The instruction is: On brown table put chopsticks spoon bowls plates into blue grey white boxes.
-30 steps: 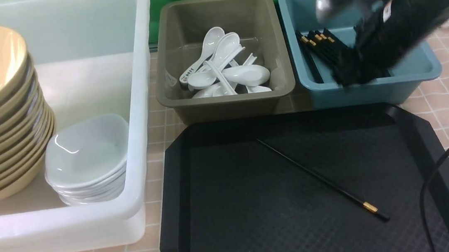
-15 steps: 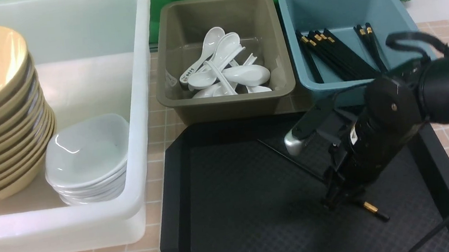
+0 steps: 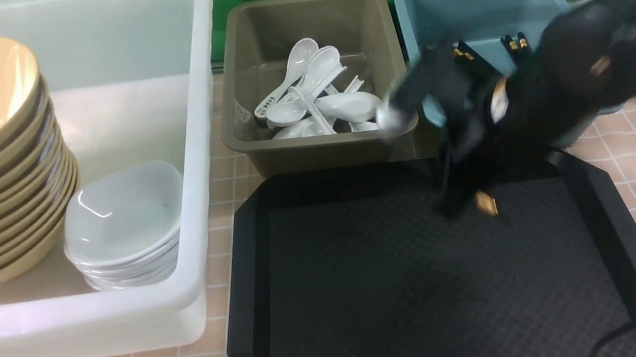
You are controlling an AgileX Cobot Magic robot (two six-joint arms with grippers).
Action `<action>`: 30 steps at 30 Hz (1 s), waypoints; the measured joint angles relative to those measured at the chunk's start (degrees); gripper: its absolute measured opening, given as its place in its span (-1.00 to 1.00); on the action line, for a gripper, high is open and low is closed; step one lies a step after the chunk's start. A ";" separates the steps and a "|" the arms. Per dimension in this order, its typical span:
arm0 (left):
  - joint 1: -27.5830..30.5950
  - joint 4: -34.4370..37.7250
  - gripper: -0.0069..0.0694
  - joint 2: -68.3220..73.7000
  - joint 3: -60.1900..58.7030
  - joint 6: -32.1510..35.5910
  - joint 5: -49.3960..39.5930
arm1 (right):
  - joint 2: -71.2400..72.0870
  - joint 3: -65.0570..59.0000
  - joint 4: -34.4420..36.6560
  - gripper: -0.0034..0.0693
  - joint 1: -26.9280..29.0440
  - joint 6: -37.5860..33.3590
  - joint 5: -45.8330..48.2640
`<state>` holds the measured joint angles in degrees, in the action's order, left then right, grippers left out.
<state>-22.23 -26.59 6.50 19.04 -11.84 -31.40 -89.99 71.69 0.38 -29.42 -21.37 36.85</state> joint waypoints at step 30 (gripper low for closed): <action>0.00 -0.94 -0.84 0.00 0.00 -0.28 0.00 | 33.39 -4.19 -1.13 -0.80 14.59 7.77 -17.42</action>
<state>-22.23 -27.53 6.50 19.04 -12.12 -31.40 -56.60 67.50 -0.75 -14.84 -13.59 19.43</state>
